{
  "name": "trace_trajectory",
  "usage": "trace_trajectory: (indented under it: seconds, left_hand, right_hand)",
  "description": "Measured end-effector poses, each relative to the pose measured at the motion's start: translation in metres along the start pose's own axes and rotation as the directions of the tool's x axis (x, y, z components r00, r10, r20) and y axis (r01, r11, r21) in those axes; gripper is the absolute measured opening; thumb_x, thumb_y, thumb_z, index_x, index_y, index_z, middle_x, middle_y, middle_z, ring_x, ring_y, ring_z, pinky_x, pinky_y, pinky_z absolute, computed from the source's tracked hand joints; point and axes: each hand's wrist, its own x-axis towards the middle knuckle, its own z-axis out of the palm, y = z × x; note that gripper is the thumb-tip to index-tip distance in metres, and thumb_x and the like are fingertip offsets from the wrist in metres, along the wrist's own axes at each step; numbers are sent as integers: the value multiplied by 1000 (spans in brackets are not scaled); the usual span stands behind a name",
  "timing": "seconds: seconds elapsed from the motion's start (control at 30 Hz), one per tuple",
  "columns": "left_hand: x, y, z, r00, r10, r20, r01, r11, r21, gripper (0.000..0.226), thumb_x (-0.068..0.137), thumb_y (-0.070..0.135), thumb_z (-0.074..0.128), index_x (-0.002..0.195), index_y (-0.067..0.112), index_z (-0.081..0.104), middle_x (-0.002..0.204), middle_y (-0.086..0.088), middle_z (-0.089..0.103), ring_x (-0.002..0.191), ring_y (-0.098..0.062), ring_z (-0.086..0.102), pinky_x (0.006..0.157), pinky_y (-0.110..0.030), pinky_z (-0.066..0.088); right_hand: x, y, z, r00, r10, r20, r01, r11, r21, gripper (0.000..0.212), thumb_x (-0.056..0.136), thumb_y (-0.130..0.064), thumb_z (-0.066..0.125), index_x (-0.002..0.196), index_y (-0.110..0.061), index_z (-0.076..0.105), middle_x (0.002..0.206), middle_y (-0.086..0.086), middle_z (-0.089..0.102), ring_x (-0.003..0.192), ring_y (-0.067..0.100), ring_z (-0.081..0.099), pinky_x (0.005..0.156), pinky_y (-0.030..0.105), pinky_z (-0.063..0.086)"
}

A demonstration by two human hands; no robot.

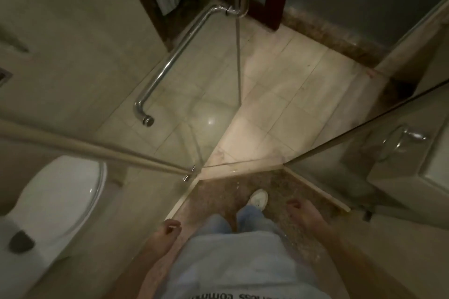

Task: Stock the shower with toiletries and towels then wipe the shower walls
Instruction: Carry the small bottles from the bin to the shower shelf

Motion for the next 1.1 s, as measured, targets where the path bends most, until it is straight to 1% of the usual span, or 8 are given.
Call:
trace_trajectory:
  seconds: [0.1,0.33,0.43,0.53,0.7,0.8,0.97,1.1]
  left_hand:
    - [19,54,-7,997,53,60,-56,997,60,9,94,20,68,99,27,64,94,-7,73,79,-19,68,73,-29,51]
    - [74,206,-11,985,161,57,-161,987,-12,5,95,12,66,97,15,69,79,-3,68,73,-21,62,73,-32,52]
    - [92,282,-9,973,218,71,-217,976,-22,12,96,17,64,107,14,68,77,1,66,67,-17,59,61,-28,48]
    - [113,357,-7,965,232,124,-222,971,-93,11,96,10,61,93,20,64,87,-5,69,82,-21,63,67,-20,50]
    - [162,486,-2,908,296,297,-323,945,46,9,92,32,64,97,25,63,98,-1,68,96,-22,67,87,-28,49]
    - [193,559,6,873,329,360,-399,906,141,12,96,25,61,105,19,63,102,-7,67,99,-25,66,87,-29,48]
    - [219,665,16,787,353,507,-524,816,245,7,94,32,60,99,27,64,101,-1,70,91,-16,68,71,-25,47]
    - [231,743,27,728,406,552,-616,741,267,11,91,32,61,100,27,67,102,-4,73,91,-18,70,76,-28,50]
  right_hand:
    - [14,-37,-40,996,-51,-72,55,997,62,24,99,-24,59,115,-8,66,112,7,69,101,22,65,81,29,48]
    - [37,-62,-101,992,31,-120,0,968,250,2,96,-22,62,97,-24,63,88,-8,65,86,18,65,88,43,57]
    - [50,-68,-118,990,72,-122,-37,964,265,14,96,-14,61,85,-23,62,80,-6,63,74,11,60,77,35,55]
    - [74,-84,-134,982,97,-161,-39,943,331,3,94,-21,63,93,-20,66,80,-6,66,73,11,62,64,22,50]
    - [144,-116,-169,977,115,-177,-4,847,532,39,74,-47,64,104,-24,70,99,-1,72,93,22,70,87,45,59]
    - [165,-151,-198,952,222,-212,-15,722,691,30,81,-36,66,105,-18,68,98,4,70,95,25,68,92,50,57]
    - [192,-168,-239,860,425,-281,-89,668,739,22,94,-22,61,113,-12,66,104,5,68,99,22,64,83,31,52]
    - [188,-145,-245,782,567,-259,-152,576,803,9,86,-22,57,82,-17,63,78,1,63,82,18,58,72,30,45]
